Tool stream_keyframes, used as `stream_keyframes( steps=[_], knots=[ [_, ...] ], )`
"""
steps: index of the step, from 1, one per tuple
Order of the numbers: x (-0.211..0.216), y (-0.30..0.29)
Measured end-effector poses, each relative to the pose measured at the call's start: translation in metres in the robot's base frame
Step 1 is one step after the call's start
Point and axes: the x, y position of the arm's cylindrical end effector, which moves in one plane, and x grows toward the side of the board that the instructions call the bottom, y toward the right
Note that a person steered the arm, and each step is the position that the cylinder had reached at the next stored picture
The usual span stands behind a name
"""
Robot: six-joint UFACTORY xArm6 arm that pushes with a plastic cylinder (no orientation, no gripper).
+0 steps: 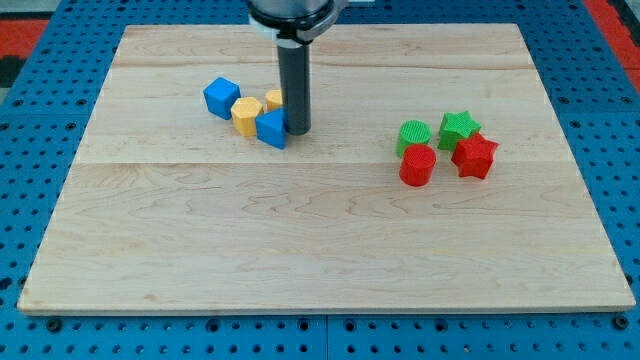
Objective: Place the blue triangle to the bottom left of the blue cube
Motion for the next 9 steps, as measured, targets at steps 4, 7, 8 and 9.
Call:
stream_keyframes(
  steps=[4,7,8,9],
  knots=[
    [0.038,-0.049],
    [-0.007,-0.085],
    [-0.021,-0.087],
    [-0.03,-0.087]
  ],
)
